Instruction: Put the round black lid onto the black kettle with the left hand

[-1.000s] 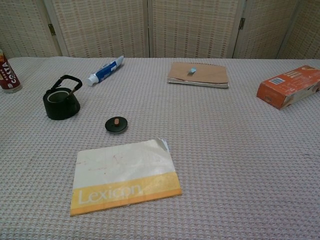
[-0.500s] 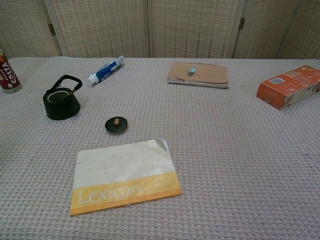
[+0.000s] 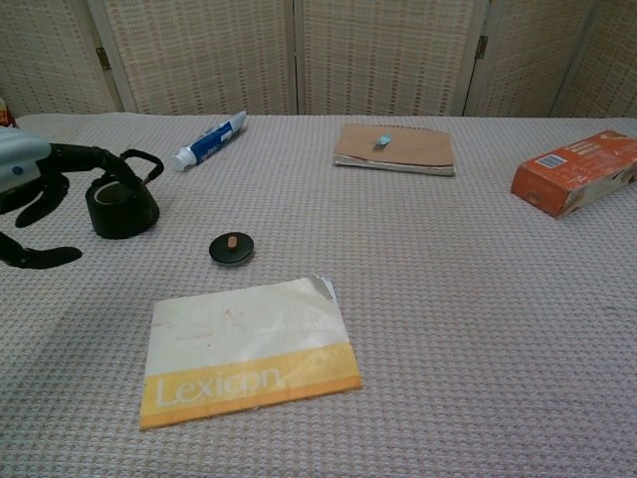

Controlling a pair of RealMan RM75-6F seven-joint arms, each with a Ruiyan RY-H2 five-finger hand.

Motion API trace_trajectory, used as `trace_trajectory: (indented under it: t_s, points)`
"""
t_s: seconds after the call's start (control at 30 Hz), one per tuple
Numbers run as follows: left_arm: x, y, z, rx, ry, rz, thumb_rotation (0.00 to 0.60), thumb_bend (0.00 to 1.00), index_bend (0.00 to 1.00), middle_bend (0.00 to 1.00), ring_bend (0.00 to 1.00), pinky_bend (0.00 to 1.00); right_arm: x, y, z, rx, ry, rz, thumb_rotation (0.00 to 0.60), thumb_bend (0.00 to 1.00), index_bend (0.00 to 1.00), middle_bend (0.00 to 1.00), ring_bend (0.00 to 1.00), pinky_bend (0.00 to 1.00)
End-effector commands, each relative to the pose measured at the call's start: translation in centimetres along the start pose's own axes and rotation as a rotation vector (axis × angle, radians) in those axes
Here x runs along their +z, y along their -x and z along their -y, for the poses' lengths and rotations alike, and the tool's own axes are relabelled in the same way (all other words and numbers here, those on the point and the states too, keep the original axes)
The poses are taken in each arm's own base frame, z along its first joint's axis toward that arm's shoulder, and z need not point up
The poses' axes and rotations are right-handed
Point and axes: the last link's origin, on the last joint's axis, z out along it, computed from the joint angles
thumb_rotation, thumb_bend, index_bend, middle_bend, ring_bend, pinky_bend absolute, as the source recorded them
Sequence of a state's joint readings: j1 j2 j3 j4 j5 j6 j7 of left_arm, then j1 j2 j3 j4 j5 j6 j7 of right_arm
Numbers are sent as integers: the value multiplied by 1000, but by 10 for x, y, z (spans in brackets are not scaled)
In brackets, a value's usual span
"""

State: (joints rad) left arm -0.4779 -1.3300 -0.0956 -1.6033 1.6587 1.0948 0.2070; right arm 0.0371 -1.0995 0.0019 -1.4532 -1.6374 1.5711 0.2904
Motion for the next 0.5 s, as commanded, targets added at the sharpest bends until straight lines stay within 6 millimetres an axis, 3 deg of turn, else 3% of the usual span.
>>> trace_trajectory:
  t_s: [0.03, 0.33, 0.5]
  points:
    - [43, 3, -17, 13, 39, 44, 600, 270, 207, 180, 762, 873, 0, 0, 0, -1, 1, -1, 600, 372, 311, 170, 208, 61]
    - [102, 17, -24, 23, -10, 122, 600, 273, 207, 180, 777, 880, -3, -1, -3, 2, 13, -1, 600, 372, 311, 170, 208, 61]
    - [120, 26, -25, 49, -39, 161, 600, 274, 211, 180, 775, 880, -4, -2, -5, 4, 20, -3, 600, 372, 311, 170, 207, 61]
